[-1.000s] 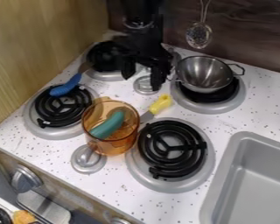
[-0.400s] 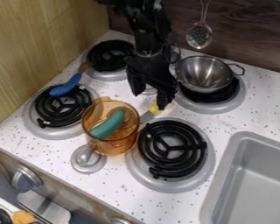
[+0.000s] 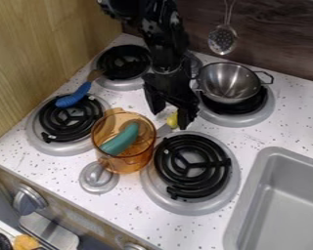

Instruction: Put the knife to jar

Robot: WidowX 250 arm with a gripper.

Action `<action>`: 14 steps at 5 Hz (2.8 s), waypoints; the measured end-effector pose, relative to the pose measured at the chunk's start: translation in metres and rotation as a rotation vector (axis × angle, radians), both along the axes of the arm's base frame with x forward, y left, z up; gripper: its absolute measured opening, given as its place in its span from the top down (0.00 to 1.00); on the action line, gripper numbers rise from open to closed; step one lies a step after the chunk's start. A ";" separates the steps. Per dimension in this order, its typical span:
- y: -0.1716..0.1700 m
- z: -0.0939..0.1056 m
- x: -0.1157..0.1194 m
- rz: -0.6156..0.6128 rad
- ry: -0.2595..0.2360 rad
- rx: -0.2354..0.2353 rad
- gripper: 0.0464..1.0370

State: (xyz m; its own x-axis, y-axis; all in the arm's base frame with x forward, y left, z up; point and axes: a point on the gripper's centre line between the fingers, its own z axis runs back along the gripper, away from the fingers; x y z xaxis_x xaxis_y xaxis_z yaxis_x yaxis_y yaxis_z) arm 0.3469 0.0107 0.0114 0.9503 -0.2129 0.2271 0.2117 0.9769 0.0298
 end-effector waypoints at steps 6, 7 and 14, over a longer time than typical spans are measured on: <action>0.007 -0.009 -0.003 0.091 0.064 0.023 0.71; 0.005 -0.002 -0.003 0.164 0.061 -0.003 0.71; -0.006 0.038 -0.008 0.798 0.001 -0.002 0.71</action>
